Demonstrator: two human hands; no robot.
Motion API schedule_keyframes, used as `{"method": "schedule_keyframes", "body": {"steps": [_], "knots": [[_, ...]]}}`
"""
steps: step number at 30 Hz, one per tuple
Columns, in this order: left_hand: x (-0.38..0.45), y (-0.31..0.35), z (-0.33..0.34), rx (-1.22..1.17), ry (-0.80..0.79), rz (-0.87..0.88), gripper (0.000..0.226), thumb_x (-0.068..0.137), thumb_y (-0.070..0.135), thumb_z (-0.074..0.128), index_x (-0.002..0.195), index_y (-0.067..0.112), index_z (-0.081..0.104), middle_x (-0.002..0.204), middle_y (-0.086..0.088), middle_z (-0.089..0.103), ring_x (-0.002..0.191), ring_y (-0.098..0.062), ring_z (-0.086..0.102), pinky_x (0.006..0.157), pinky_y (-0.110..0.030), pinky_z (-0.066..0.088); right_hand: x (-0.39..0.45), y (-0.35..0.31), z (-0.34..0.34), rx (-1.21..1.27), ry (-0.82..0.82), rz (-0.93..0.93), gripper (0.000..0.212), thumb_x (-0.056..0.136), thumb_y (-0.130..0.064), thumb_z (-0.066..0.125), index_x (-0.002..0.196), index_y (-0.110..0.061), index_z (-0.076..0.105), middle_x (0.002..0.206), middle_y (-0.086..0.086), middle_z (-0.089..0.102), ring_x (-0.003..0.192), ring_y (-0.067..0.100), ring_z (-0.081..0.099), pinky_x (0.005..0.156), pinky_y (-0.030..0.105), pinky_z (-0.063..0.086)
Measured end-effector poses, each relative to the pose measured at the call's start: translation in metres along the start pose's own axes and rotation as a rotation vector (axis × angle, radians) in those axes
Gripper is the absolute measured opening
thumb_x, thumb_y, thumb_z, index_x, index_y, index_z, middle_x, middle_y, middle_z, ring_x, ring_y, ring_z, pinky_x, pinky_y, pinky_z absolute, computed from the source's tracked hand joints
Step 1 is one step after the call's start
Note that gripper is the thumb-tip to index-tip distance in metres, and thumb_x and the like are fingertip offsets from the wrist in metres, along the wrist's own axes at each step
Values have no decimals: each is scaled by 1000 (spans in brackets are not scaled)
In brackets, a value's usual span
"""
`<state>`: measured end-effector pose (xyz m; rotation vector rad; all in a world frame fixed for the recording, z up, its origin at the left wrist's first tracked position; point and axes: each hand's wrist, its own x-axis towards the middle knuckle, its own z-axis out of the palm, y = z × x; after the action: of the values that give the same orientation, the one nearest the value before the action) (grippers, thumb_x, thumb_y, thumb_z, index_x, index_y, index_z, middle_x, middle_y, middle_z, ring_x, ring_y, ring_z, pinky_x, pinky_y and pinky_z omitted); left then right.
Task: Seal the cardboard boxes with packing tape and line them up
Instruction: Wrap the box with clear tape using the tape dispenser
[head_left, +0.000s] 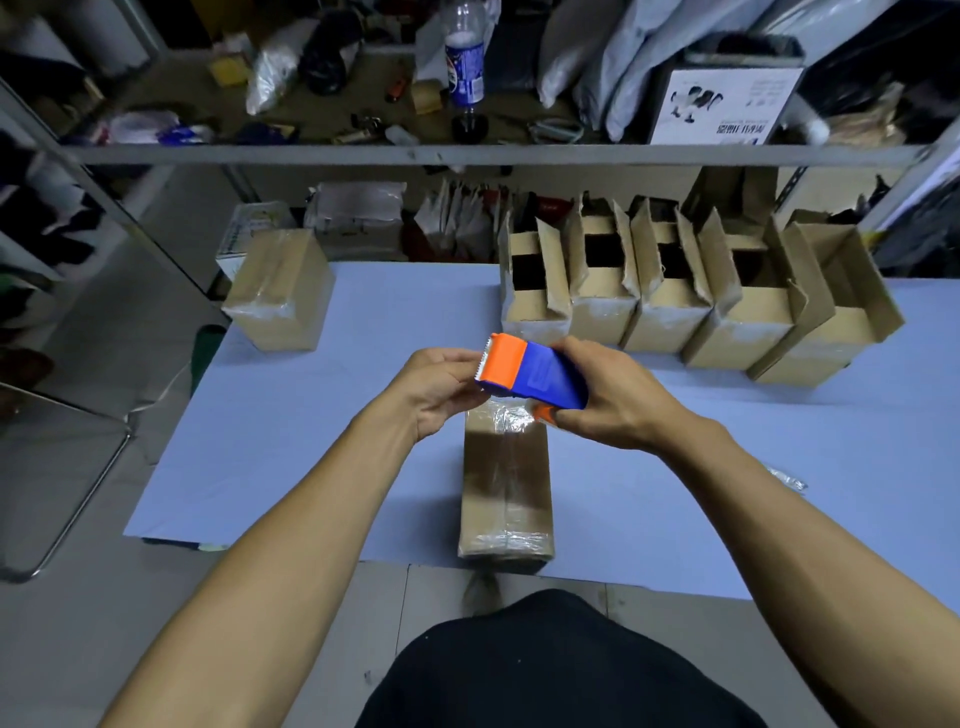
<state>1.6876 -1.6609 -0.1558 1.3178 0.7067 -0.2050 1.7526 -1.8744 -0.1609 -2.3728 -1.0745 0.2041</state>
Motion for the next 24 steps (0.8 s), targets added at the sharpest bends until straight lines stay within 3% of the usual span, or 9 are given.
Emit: {"method": "schedule_keyframes", "body": {"steps": [2,8,12,14,17,21,24], "knots": [[3,-4,3,59,96,48,9,95,8,63,101,3,68,88,-10,69,75,-16,66,63,-24,57,-1,2,0,-5,-25,-24,44,79,-48,72,110,-32,46,93,-10,53,78,14,51,63,29,42],[10,-31,17,44,283,94,13,97,8,56,100,3,67,82,-6,60,73,-14,55,63,-27,55,-2,7,1,-23,-49,-39,43,79,-48,72,108,-28,46,93,-7,56,77,17,53,63,31,46],[17,-51,0,-88,472,105,14,95,1,52,85,7,60,77,-8,43,59,-16,41,52,-23,50,-14,28,3,-49,-54,-6,40,77,-46,73,105,-30,49,90,-7,57,76,17,52,62,32,45],[21,-58,-16,-76,466,113,17,95,3,55,80,9,59,74,-6,44,62,-15,40,56,-22,52,-18,40,0,-49,-57,17,36,77,-46,72,99,-36,47,86,-10,57,74,15,51,59,27,38],[25,-67,-21,-60,413,124,14,97,5,56,84,8,61,73,-2,47,64,-13,44,64,-24,54,-16,49,1,-62,-79,29,38,78,-46,73,106,-34,50,91,-8,60,77,15,53,60,23,37],[30,-76,-15,-35,423,143,16,96,4,56,83,11,62,73,-2,52,66,-13,47,64,-22,50,-15,60,9,-97,-91,77,43,80,-46,74,111,-29,49,95,-4,61,79,16,53,66,30,46],[36,-82,-13,23,443,179,15,95,5,57,84,14,61,78,-1,57,69,-13,53,65,-23,48,-16,68,14,-115,-109,124,42,80,-50,71,109,-30,47,93,-3,59,80,17,52,64,31,44]]}}
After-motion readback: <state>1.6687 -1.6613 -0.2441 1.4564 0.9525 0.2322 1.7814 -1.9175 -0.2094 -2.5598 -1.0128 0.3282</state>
